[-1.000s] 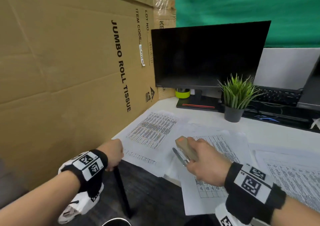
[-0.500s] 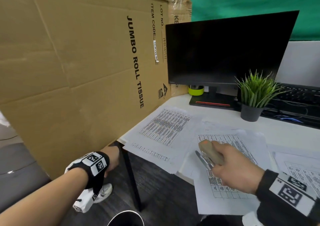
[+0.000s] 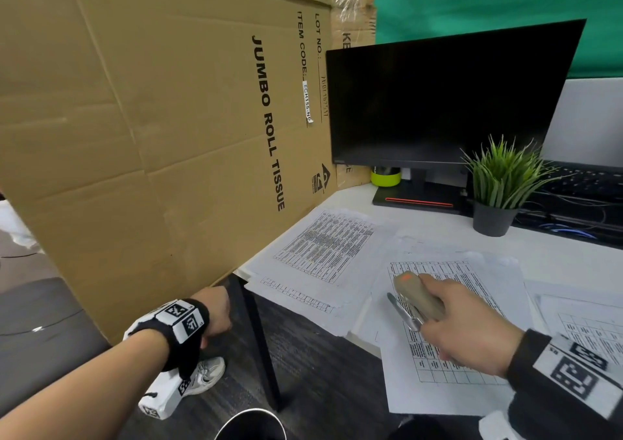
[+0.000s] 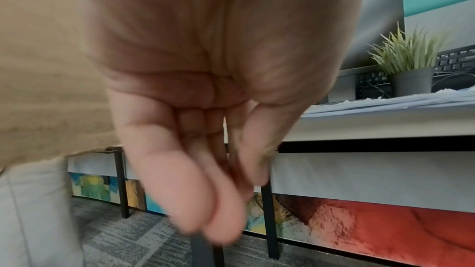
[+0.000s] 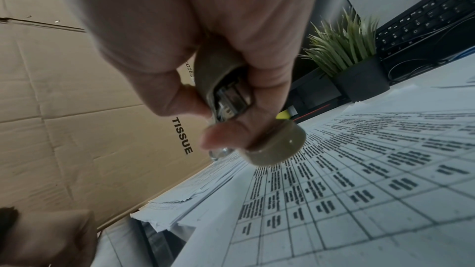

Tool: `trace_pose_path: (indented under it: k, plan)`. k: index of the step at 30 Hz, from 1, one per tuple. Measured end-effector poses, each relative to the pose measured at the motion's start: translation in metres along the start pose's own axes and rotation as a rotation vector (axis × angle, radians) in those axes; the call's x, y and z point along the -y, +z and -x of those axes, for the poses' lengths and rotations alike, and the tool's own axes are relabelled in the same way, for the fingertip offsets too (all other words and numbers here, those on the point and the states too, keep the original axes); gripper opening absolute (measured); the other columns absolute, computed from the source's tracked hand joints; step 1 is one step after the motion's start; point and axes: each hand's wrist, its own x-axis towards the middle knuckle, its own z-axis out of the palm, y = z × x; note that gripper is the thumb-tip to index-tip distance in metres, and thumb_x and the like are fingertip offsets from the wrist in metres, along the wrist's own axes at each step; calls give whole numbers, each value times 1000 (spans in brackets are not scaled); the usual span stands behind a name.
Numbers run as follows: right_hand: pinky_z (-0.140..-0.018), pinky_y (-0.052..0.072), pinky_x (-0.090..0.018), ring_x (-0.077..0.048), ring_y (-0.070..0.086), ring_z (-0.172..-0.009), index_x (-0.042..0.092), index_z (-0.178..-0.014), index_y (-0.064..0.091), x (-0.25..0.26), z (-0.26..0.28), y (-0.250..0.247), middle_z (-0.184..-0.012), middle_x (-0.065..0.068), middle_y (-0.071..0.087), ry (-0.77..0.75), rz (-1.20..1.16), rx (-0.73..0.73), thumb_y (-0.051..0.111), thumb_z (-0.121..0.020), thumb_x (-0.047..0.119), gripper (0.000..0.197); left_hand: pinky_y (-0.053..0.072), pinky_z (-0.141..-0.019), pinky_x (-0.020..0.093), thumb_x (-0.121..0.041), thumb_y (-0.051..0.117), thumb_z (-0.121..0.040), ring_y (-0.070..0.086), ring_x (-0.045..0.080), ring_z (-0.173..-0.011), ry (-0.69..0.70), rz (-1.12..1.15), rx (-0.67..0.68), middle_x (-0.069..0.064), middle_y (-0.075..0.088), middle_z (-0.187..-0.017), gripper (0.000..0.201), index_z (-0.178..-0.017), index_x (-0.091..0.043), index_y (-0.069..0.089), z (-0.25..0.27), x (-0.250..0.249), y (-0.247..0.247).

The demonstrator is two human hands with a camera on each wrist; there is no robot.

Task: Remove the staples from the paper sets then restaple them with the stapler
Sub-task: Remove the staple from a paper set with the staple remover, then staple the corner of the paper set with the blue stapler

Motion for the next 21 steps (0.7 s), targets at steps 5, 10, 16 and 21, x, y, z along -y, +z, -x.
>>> trace_pose_path:
  k: [5, 10, 16, 21]
  plan:
    - [-40, 45, -23, -20, 54, -47, 18, -110, 52, -3, 2, -4, -95, -11, 50, 7, -28, -2, 55, -80, 4, 33, 36, -38, 8, -11, 53, -93, 55, 11, -78, 15, -143, 46, 7, 68, -117, 28, -118, -8, 66, 1, -2, 2]
    - [-41, 41, -24, -20, 52, -41, 20, -104, 55, -10, 8, -19, -84, -14, 54, 39, -147, 7, 52, -82, -1, 30, 49, -54, 21, -21, 68, -81, 66, 16, -72, 14, -163, 14, 0, 66, -79, 11, -75, -14, 63, 6, -14, -8]
    - [-44, 40, -27, -23, 47, -40, 7, -95, 58, -56, 24, -72, -73, -15, 55, 223, -305, -194, 49, -83, -11, 23, 44, -41, 19, 3, 54, -83, 64, 16, -57, 176, -106, 4, 5, 73, -97, 28, -88, -19, 71, 21, -70, -62]
    - [-43, 43, -28, -22, 45, -43, 3, -84, 48, -134, 64, -129, -65, -16, 53, 478, -490, -526, 54, -94, 8, 13, 48, -48, 23, -21, 61, -93, 57, 14, -52, 492, 107, -110, 0, 67, -76, 18, -79, -13, 68, 36, -186, -92]
